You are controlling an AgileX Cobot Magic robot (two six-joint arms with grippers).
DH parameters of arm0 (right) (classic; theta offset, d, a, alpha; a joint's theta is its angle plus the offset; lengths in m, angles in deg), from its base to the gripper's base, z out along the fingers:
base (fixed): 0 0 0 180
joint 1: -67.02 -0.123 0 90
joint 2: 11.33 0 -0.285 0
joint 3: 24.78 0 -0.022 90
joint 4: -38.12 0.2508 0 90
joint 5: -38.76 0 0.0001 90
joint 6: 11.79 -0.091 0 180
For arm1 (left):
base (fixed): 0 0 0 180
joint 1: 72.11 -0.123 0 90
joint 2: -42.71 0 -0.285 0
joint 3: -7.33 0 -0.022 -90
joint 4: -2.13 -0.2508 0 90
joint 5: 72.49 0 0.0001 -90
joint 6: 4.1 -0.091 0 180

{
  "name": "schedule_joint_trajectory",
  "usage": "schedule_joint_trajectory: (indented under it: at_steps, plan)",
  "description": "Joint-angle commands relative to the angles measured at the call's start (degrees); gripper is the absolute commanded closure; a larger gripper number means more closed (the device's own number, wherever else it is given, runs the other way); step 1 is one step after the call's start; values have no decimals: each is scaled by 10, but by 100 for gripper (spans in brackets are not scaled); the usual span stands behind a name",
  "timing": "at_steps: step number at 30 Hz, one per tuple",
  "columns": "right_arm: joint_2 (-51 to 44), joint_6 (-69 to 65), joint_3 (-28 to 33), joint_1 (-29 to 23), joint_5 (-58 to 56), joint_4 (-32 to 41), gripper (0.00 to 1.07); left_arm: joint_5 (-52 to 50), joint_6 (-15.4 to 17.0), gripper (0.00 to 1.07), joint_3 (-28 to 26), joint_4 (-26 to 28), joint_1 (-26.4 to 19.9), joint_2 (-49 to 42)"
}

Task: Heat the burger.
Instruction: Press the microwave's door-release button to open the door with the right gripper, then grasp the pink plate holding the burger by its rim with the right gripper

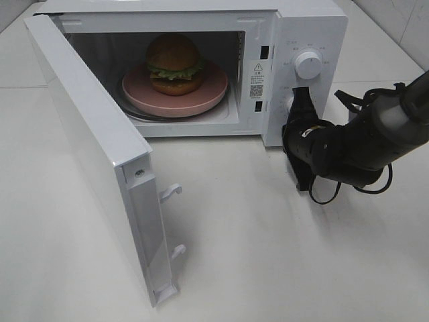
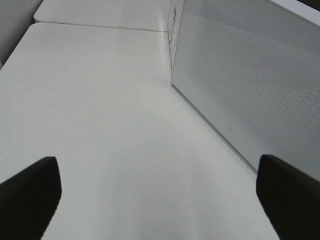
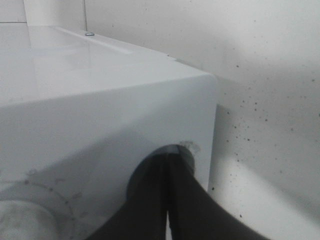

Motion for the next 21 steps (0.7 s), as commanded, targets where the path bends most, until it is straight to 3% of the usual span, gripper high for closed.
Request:
schedule_joint_trajectory:
  at_steps: [1, 21]
  plan:
    - [-29, 2, -14, -5, 30, -99, 107, -5, -1, 8, 2, 4, 1, -13]
    - [-174, 130, 70, -5, -151, -128, 107, -5, -1, 8, 2, 4, 1, -13]
